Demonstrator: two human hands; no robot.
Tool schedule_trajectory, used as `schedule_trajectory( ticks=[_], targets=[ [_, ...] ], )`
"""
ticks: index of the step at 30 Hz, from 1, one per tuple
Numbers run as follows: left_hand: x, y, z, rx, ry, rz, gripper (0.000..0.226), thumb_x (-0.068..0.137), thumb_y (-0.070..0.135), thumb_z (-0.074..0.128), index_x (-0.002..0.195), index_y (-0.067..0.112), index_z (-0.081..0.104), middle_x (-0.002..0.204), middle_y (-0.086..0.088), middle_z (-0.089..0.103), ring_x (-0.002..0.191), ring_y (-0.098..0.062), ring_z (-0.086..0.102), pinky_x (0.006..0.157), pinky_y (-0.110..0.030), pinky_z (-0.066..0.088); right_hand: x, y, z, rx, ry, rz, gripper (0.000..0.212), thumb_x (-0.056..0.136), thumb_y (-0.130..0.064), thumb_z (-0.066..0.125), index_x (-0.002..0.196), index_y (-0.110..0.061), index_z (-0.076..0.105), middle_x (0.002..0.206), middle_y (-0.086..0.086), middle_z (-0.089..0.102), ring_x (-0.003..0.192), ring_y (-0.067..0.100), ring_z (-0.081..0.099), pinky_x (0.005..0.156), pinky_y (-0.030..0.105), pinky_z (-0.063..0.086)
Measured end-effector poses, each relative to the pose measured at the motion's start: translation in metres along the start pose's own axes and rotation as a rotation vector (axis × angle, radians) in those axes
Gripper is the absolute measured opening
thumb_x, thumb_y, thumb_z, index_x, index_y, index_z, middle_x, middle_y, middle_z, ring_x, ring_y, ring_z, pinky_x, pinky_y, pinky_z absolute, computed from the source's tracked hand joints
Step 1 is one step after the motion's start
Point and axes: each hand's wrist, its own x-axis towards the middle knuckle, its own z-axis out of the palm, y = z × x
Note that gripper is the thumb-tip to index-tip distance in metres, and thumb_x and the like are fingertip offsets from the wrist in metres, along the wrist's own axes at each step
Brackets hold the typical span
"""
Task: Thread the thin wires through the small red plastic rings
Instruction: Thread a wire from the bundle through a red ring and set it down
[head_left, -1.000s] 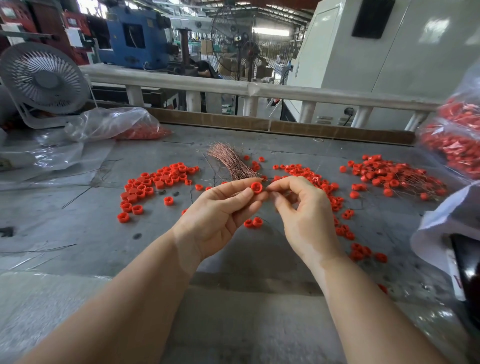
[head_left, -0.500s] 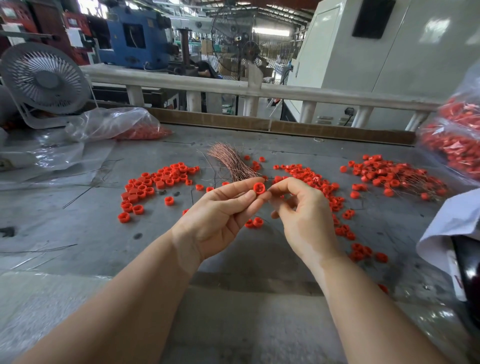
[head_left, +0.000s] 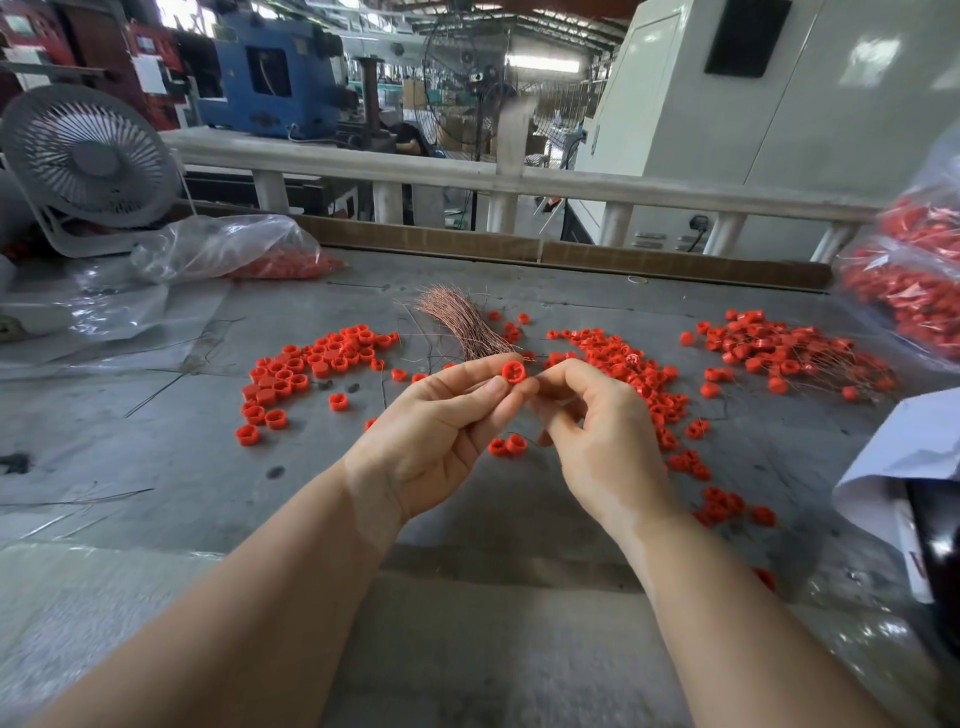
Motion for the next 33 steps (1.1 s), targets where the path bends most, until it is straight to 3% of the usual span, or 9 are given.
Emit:
schedule_trajectory(
  ticks=[4, 7, 13, 18, 25, 29, 33],
  targets=[
    [0.001, 0.000, 0.000, 0.000, 0.004, 0.011, 0.019, 0.081, -0.007, 0.047, 0.090, -0.004, 0.063, 0.083, -0.015, 0.070, 0.072, -0.016, 0.071, 0.071, -0.020, 0.056, 0.001, 0.000, 0.000, 0.002, 0.002, 0.009, 0.007, 0.087, -0.013, 0.064, 0.082, -0.017, 0.066, 0.066, -0.014, 0.059, 0.060, 0.011, 0.055, 0.065, 0.036, 0.049],
    [0.002, 0.000, -0.001, 0.007, -0.008, 0.015, 0.020, 0.074, -0.004, 0.051, 0.089, -0.003, 0.064, 0.083, -0.015, 0.070, 0.073, -0.016, 0.071, 0.070, -0.020, 0.056, 0.001, 0.000, 0.000, 0.000, -0.006, 0.017, 0.007, 0.088, -0.015, 0.064, 0.083, -0.019, 0.066, 0.064, -0.017, 0.058, 0.059, 0.006, 0.054, 0.064, 0.030, 0.049],
    [0.005, 0.000, -0.005, 0.028, 0.000, 0.069, 0.019, 0.068, 0.000, 0.056, 0.069, 0.004, 0.075, 0.077, -0.011, 0.071, 0.076, -0.015, 0.071, 0.067, -0.019, 0.056, 0.001, 0.003, 0.001, -0.086, 0.015, 0.056, 0.008, 0.085, -0.011, 0.066, 0.083, -0.019, 0.066, 0.076, -0.007, 0.064, 0.069, 0.012, 0.056, 0.070, 0.031, 0.048],
    [0.012, 0.003, -0.013, -0.030, 0.108, 0.167, 0.015, 0.083, -0.004, 0.052, 0.087, 0.000, 0.065, 0.076, -0.010, 0.071, 0.075, -0.014, 0.071, 0.064, -0.018, 0.056, 0.000, 0.003, 0.000, -0.186, -0.005, 0.056, 0.014, 0.076, -0.006, 0.070, 0.075, -0.019, 0.066, 0.080, -0.003, 0.061, 0.072, 0.015, 0.054, 0.072, 0.032, 0.046],
    [0.014, 0.003, -0.016, -0.055, 0.120, 0.204, 0.013, 0.086, -0.004, 0.051, 0.091, 0.000, 0.062, 0.076, -0.010, 0.071, 0.073, -0.014, 0.071, 0.065, -0.018, 0.056, -0.003, 0.007, 0.004, -0.382, -0.198, 0.092, 0.006, 0.078, -0.025, 0.073, 0.082, -0.021, 0.071, 0.092, -0.004, 0.055, 0.090, 0.014, 0.050, 0.080, 0.024, 0.036],
    [0.015, 0.003, -0.019, -0.054, 0.114, 0.198, 0.013, 0.084, -0.003, 0.053, 0.092, 0.000, 0.063, 0.077, -0.011, 0.071, 0.074, -0.014, 0.071, 0.064, -0.018, 0.056, -0.003, 0.011, 0.003, -0.502, -0.175, 0.129, 0.003, 0.084, -0.023, 0.067, 0.086, -0.023, 0.070, 0.094, -0.003, 0.053, 0.096, 0.018, 0.050, 0.079, 0.027, 0.035],
    [0.015, 0.002, -0.019, -0.042, 0.109, 0.193, 0.013, 0.084, -0.002, 0.053, 0.093, 0.000, 0.063, 0.078, -0.011, 0.071, 0.075, -0.014, 0.071, 0.065, -0.018, 0.056, -0.002, 0.009, 0.003, -0.447, -0.123, 0.054, 0.006, 0.081, -0.015, 0.069, 0.083, -0.020, 0.069, 0.090, -0.006, 0.050, 0.096, 0.016, 0.048, 0.077, 0.022, 0.032]
  ],
)
